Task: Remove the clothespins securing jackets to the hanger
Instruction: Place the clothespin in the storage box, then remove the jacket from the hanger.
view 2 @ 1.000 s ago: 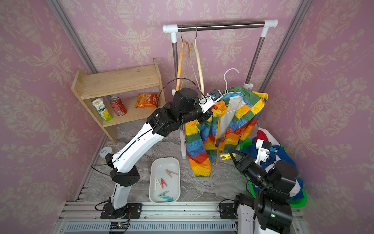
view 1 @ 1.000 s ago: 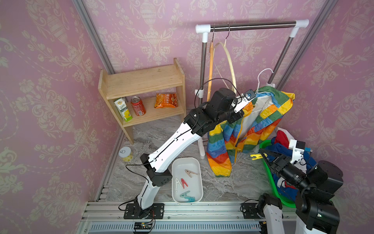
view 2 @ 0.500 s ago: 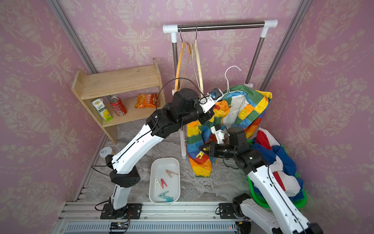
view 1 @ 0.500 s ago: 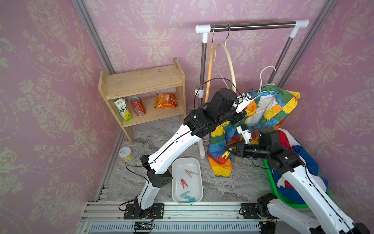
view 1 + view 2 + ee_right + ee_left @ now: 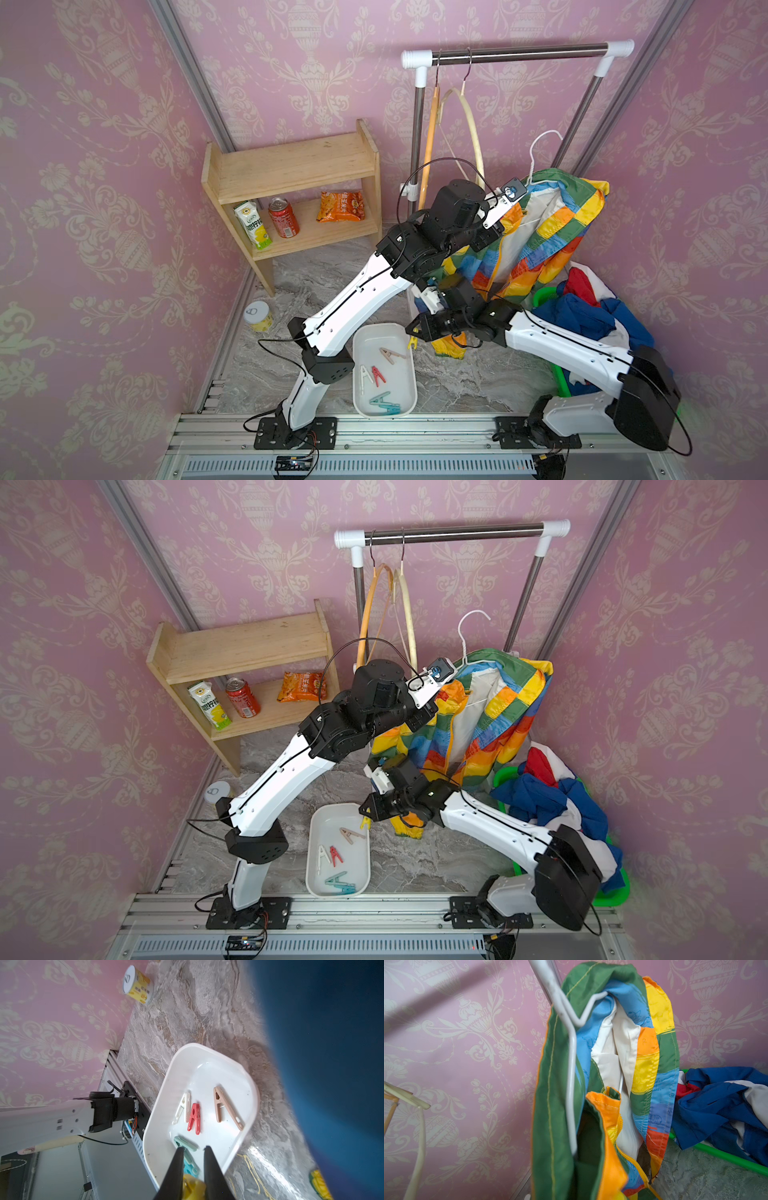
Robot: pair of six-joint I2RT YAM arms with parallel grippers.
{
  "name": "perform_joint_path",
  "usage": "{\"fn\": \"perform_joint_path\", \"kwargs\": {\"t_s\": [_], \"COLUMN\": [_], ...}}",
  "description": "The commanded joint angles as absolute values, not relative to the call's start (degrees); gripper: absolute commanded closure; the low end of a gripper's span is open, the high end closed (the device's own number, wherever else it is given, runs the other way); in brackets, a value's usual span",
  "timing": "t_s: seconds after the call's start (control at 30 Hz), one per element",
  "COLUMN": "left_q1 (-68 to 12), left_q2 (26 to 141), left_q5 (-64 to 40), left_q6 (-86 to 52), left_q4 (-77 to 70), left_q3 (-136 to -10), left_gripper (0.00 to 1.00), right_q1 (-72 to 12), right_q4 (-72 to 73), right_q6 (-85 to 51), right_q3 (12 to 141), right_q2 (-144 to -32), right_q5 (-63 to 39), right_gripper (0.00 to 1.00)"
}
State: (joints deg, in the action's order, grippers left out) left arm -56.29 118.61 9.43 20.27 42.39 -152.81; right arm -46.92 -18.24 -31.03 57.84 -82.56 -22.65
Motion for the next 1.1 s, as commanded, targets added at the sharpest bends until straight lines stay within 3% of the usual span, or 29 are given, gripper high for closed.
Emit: {"fn": "perform_joint_path", "kwargs": {"t_s": [0.0,0.23,0.3,0.33,0.4,0.5,0.83,0.93,0.97,1.07], "left_q1": [-55.59,-55.45,-55.44,-55.43,-55.45,-55.43,-55.46,-55.37,-55.39,-55.39], "left_q2": [115.50,114.09,112.78,112.20,111.08,110.62,111.18,111.73,111.94,112.65], "left_q5": [10.66,11.70,11.76,11.81,11.43,11.20,9.89,9.43,9.44,8.82], "left_q6": [21.18,21.11,21.01,21.01,21.01,21.18,22.32,22.72,22.93,23.04], "left_q4": [36.11,38.64,37.78,37.27,36.40,36.38,36.17,36.39,36.48,37.18], "left_q3": [-154.69,-153.55,-151.37,-150.35,-148.48,-148.00,-149.51,-150.75,-151.18,-152.82], "left_gripper": [1.00,1.00,1.00,1.00,1.00,1.00,1.00,1.00,1.00,1.00], "right_q1": [-48.32,-48.18,-48.29,-48.26,-48.26,-48.25,-48.08,-48.15,-48.12,-47.86], "right_q4": [-16.97,-16.39,-17.61,-18.37,-19.54,-21.25,-33.61,-38.96,-40.82,-43.90], "right_q6": [-28.15,-25.93,-25.03,-24.57,-23.71,-23.04,-21.68,-21.97,-22.19,-22.02], "right_q3": [61.61,65.24,66.80,66.84,69.97,70.58,73.59,75.62,76.50,78.66], "right_q2": [-87.26,-94.52,-96.28,-96.86,-97.55,-97.19,-79.88,-69.48,-65.69,-56.07], "right_q5": [-20.57,-22.70,-23.80,-24.28,-25.31,-24.33,-9.16,0.01,4.50,18.21], "right_gripper": [1.00,1.00,0.95,0.91,0.65,0.46,0.36,0.18,0.04,0.00]}}
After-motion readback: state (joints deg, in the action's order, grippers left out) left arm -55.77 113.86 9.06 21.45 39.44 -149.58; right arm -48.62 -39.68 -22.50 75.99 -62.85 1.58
